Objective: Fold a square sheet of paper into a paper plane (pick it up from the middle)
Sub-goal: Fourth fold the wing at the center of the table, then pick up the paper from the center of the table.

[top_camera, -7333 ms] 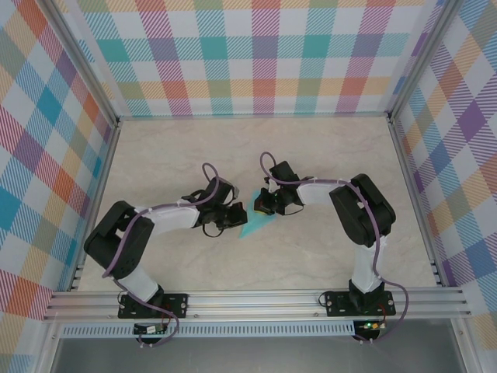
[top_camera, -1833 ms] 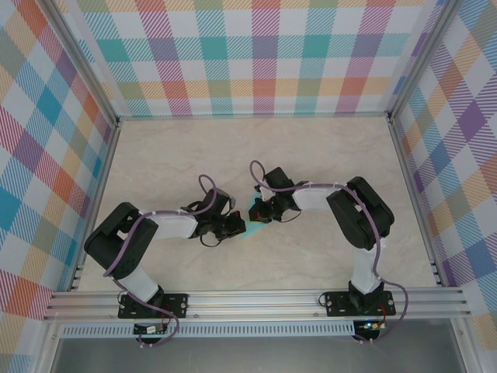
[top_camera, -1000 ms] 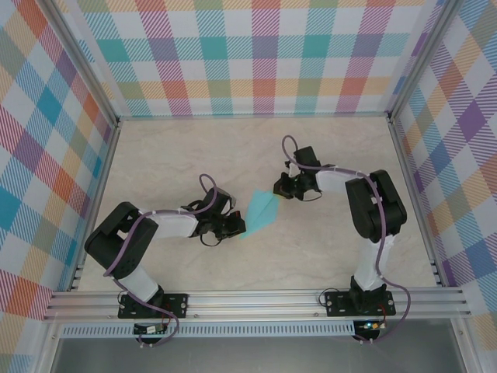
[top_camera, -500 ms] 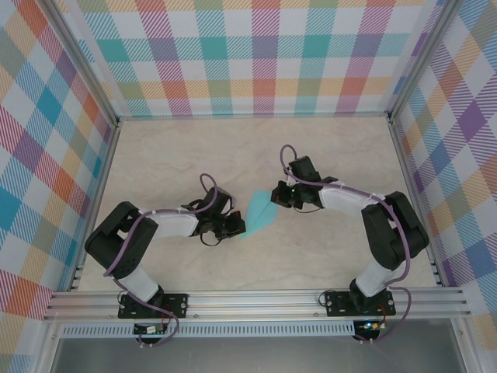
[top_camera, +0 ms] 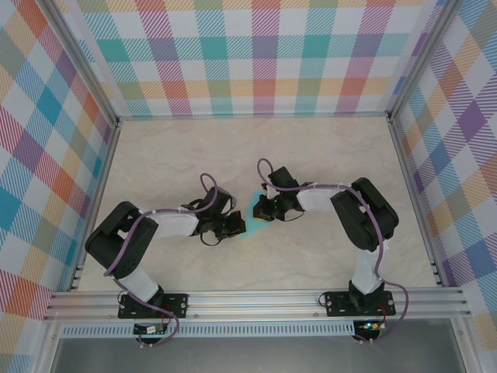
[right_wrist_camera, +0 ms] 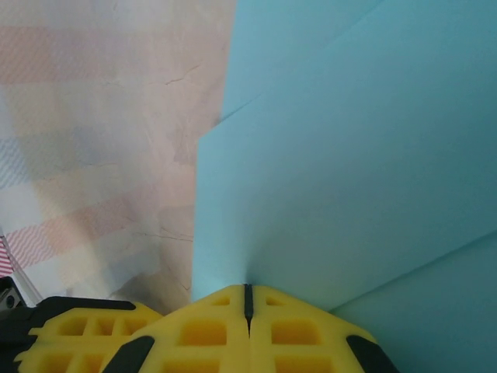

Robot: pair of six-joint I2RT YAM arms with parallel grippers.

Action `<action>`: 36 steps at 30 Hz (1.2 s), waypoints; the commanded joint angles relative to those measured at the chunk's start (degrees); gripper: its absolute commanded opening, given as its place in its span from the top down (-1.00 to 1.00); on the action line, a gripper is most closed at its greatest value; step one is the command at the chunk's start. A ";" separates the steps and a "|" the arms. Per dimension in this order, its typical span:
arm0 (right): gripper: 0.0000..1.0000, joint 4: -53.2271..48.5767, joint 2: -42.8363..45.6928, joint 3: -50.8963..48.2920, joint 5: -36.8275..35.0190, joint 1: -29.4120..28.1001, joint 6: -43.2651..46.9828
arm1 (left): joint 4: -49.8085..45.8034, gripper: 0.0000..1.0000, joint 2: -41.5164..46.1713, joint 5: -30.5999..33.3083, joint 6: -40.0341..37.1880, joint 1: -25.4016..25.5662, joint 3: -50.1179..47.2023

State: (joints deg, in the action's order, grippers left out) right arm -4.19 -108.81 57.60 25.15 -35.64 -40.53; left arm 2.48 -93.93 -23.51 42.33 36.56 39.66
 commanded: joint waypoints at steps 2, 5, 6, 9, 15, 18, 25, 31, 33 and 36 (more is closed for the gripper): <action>0.96 -3.44 -1.29 1.61 -1.78 0.13 0.52 | -3.13 1.00 0.72 -3.23 -2.17 0.00 -0.22; 0.97 -5.78 -1.97 2.22 -3.30 0.13 0.89 | -4.32 1.00 1.70 -4.92 -3.52 0.09 -1.76; 0.97 -6.38 -2.17 2.40 -3.65 0.13 0.89 | -5.39 1.00 2.07 -5.39 -4.18 0.08 -2.16; 0.98 -7.09 -2.54 2.77 -4.29 0.13 0.90 | -9.93 1.00 2.41 -5.92 -6.54 0.08 -2.65; 0.98 -7.85 -2.65 3.54 -4.25 0.13 0.89 | -15.46 1.00 5.05 -3.98 -8.84 0.03 -2.94; 0.96 -7.83 -1.82 4.30 -3.09 0.14 0.86 | -15.75 1.00 6.74 -2.92 -8.59 -0.02 -1.32; 0.54 -6.96 7.23 3.63 -6.87 0.13 -2.87 | -17.89 0.52 11.24 8.44 -5.73 -0.17 5.15; 0.02 -10.67 11.59 1.38 -14.82 1.24 -8.22 | -23.15 -0.15 13.97 21.69 -4.53 -0.76 7.95; -0.08 -10.14 11.88 0.29 -15.04 1.83 -9.50 | -23.07 -0.35 14.34 23.30 -4.23 -1.04 8.20; -0.12 -10.27 10.30 1.15 -14.26 2.06 -10.02 | -21.99 -0.66 14.48 23.61 -3.38 -1.21 8.00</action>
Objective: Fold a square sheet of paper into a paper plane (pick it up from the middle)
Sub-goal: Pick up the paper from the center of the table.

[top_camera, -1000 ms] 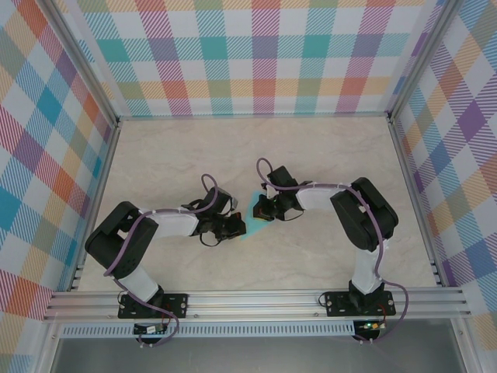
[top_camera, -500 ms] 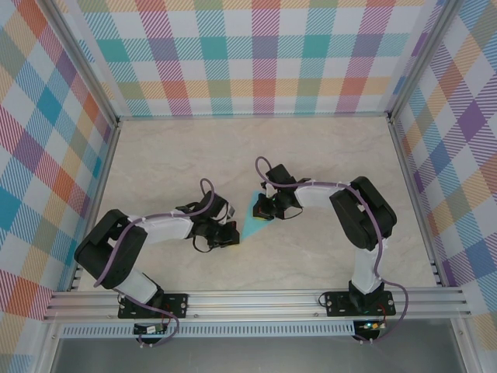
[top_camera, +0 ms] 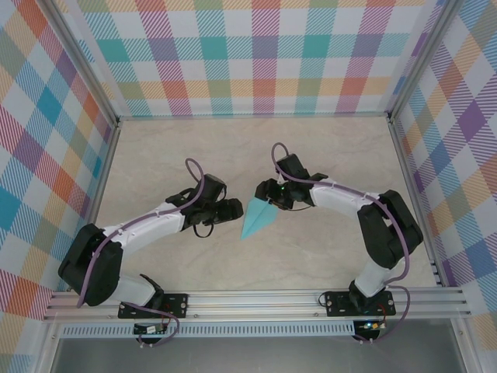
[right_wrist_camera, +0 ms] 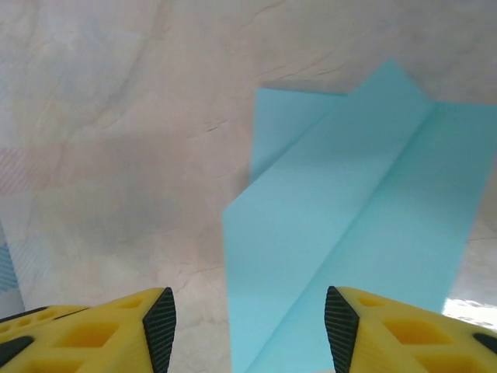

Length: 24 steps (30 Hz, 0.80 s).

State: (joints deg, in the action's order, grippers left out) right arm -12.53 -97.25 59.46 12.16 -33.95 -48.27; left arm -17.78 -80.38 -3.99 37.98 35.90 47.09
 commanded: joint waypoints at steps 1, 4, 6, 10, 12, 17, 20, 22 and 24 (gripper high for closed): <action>-0.12 -1.72 -2.01 -0.30 -0.64 0.36 -2.34 | -1.30 -0.74 0.84 4.03 1.30 -0.56 0.46; -0.09 -1.13 -4.67 1.15 1.32 0.37 -2.62 | -0.37 -0.91 0.84 4.35 2.44 -0.57 -0.26; -0.07 -0.34 -6.15 1.65 2.28 0.38 -2.75 | -0.32 -0.98 0.75 4.64 3.13 -0.69 -0.59; -0.04 0.61 -8.51 2.76 4.39 0.28 -2.28 | 0.07 -1.00 0.24 4.19 3.93 -0.75 -1.16; -0.01 1.50 -9.47 3.16 5.90 0.29 -2.00 | 0.44 -1.00 -0.13 3.65 4.12 -0.83 -1.30; 0.08 5.05 -10.06 2.67 8.75 0.22 -2.00 | 0.78 -1.00 -0.83 2.68 4.24 -0.92 -1.42; 0.10 4.98 -10.24 2.90 9.08 0.20 -1.77 | 0.95 -1.00 -1.05 2.58 4.43 -0.94 -1.52; 0.12 5.28 -10.47 2.85 9.48 0.21 -1.80 | 0.99 -1.00 -1.25 2.28 4.40 -1.01 -1.61; 0.14 6.10 -10.72 2.59 10.61 0.20 -2.00 | 1.27 -1.00 -1.28 1.90 4.45 -1.01 -1.65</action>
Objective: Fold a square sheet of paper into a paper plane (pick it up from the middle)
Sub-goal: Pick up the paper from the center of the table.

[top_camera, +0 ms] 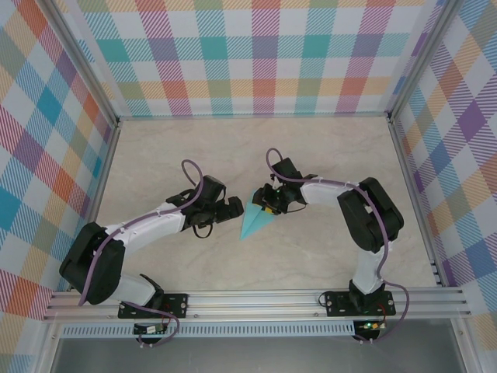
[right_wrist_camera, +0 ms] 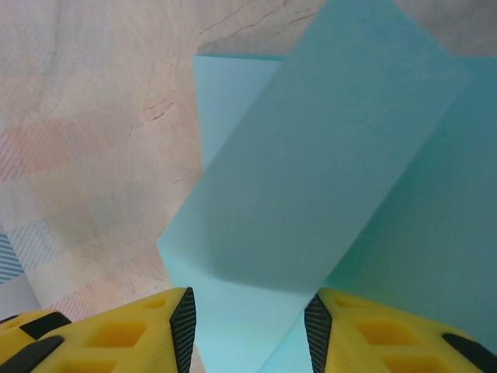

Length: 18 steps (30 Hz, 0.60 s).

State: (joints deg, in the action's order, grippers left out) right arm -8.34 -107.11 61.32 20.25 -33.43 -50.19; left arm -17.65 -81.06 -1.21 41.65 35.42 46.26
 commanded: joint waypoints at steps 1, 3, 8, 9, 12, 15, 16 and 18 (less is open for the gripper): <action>0.16 2.29 -0.99 0.65 2.95 -0.33 -0.17 | 1.13 -1.00 -0.59 -0.98 0.88 -0.51 -0.82; 0.19 3.27 -1.00 0.10 3.82 -0.36 -0.63 | 1.21 -1.00 -0.60 -1.03 1.13 -0.53 -0.92; 0.26 6.01 -0.66 -1.44 4.98 -0.57 -1.47 | 1.21 -1.00 -0.61 -1.92 1.78 -0.78 -1.13; 0.27 6.53 -0.73 -1.79 4.98 -0.67 -1.72 | 1.21 -1.00 -0.62 -2.11 1.94 -0.79 -1.17; 0.29 7.57 -1.05 -2.76 4.74 -1.17 -2.51 | 3.29 -1.00 -0.64 -2.73 2.37 -0.97 -1.49; 0.33 9.08 -1.61 -3.63 4.91 -1.71 -3.43 | 3.51 -1.00 -0.44 -3.25 2.59 -1.23 -1.85; 0.35 9.62 -1.70 -3.88 4.89 -1.98 -3.59 | 3.55 -1.00 -0.34 -3.29 2.66 -1.23 -1.99; 0.40 10.45 -2.00 -4.10 4.93 -2.26 -3.85 | 3.93 -1.00 0.06 -3.68 3.05 -1.32 -2.59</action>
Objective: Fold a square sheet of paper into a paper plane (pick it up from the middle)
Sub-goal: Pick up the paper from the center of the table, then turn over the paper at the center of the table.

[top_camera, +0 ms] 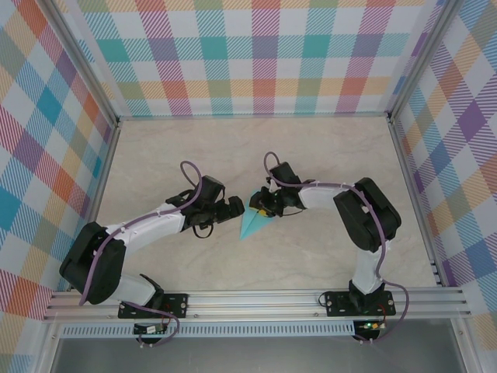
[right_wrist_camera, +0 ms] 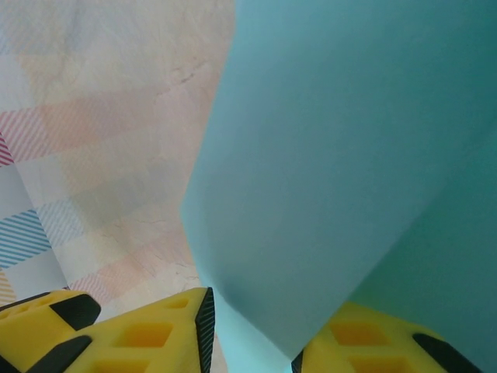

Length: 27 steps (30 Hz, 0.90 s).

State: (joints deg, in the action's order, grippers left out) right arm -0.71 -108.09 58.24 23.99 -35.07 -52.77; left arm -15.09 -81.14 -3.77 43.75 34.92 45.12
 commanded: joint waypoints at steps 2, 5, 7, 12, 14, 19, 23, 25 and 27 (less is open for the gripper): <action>0.49 3.62 -1.00 -1.19 1.17 -0.70 -1.54 | 1.73 -1.00 0.74 -1.31 1.54 -0.90 -2.17; 0.70 4.26 -0.31 -1.37 0.40 -0.70 -1.28 | 2.29 -1.00 2.01 -1.72 2.47 -1.08 -3.55; 0.79 5.15 0.62 -1.54 0.37 -0.71 -0.81 | 2.90 -1.00 3.27 -2.25 3.33 -1.30 -4.78; 0.90 7.41 4.71 -2.20 1.37 0.21 0.40 | 5.44 -1.00 7.27 -4.82 5.53 -1.93 -7.81; 0.91 9.14 6.45 -2.72 3.59 1.16 -0.27 | 6.39 -1.00 8.75 -7.09 6.57 -2.30 -8.25; 0.91 13.21 10.10 -3.51 9.74 3.51 -1.88 | 10.23 -1.00 14.48 -12.40 9.29 -3.13 -9.85; 0.91 17.78 11.62 -3.44 15.38 5.26 -5.31 | 13.93 -1.00 19.15 -19.23 12.02 -5.02 -11.06; 0.91 19.24 12.23 -2.44 17.74 5.54 -6.75 | 16.42 -1.00 21.22 -23.34 13.88 -6.36 -11.56; 0.91 19.85 12.20 -0.87 19.58 5.56 -7.94 | 21.34 -1.00 22.44 -27.45 17.33 -8.04 -12.61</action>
State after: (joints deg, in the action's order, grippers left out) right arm 15.00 -97.25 55.61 37.60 -29.39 -57.93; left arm -1.06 -60.47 -23.24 56.25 28.97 34.00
